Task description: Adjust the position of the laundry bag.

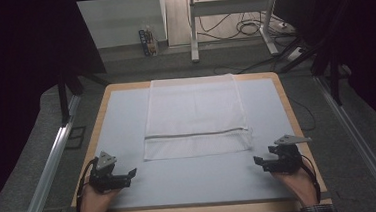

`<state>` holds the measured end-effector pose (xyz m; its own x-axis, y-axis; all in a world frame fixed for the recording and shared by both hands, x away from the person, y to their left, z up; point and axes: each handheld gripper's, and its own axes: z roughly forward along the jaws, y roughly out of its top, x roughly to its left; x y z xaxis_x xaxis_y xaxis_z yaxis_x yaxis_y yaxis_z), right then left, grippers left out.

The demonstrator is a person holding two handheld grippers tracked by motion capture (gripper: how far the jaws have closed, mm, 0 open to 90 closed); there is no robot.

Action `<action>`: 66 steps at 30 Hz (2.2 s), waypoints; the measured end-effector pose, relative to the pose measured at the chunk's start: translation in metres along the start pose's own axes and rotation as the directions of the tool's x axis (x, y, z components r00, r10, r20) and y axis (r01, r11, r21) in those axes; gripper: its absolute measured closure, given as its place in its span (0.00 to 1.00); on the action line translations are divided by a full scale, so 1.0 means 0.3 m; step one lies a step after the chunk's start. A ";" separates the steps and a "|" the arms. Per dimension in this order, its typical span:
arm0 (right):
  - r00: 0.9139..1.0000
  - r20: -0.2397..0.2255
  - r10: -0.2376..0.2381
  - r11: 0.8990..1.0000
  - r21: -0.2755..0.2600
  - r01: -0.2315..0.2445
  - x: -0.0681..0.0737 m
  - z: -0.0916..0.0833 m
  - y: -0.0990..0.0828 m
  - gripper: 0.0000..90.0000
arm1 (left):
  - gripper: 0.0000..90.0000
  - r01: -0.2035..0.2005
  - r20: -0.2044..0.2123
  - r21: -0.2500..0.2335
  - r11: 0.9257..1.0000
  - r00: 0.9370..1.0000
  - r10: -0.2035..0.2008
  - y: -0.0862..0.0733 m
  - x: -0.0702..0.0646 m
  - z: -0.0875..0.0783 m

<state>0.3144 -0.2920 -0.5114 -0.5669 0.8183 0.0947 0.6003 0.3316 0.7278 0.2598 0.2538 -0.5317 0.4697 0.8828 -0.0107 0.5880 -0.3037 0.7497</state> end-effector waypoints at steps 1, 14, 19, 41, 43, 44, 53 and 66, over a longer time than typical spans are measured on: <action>1.000 0.004 -0.018 1.000 0.013 0.018 0.001 0.004 0.000 0.27 | 0.11 -0.011 0.002 -0.001 1.000 1.000 0.011 -0.001 -0.002 0.000; 0.996 -0.015 -0.085 0.996 0.036 0.085 0.013 0.021 0.001 0.27 | 0.06 -0.059 0.014 0.040 0.997 0.998 0.059 0.003 -0.022 0.012; 0.994 -0.001 -0.109 0.993 0.037 0.109 0.024 0.019 0.008 0.27 | 0.07 -0.051 0.022 0.031 0.998 0.999 0.050 0.007 -0.024 0.010; 0.993 -0.011 -0.115 0.991 0.071 0.115 0.047 0.046 0.052 0.41 | 0.26 -0.059 0.113 0.006 0.998 0.992 0.058 0.057 -0.045 0.048; 0.993 -0.002 -0.121 0.990 0.068 0.121 0.045 0.048 0.057 0.44 | 0.27 -0.056 0.116 -0.001 0.998 0.992 0.056 0.061 -0.044 0.049; 0.992 0.002 -0.123 0.990 0.066 0.123 0.042 0.048 0.060 0.46 | 0.27 -0.052 0.116 -0.007 0.999 0.992 0.053 0.063 -0.042 0.049; 0.998 0.005 -0.056 0.998 0.041 0.056 0.007 0.075 0.075 0.48 | 0.38 -0.020 0.098 -0.024 1.000 0.995 0.022 0.092 -0.023 0.086; 0.998 0.041 -0.040 0.999 -0.012 0.041 -0.003 0.128 0.159 0.56 | 0.50 -0.021 0.052 -0.033 0.999 0.998 0.023 0.166 -0.026 0.168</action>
<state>0.3652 -0.2589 -0.5029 -0.5670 0.8229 0.0372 0.5699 0.3593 0.7390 0.3187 0.2138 -0.5275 0.5165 0.8558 -0.0278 0.5558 -0.3104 0.7712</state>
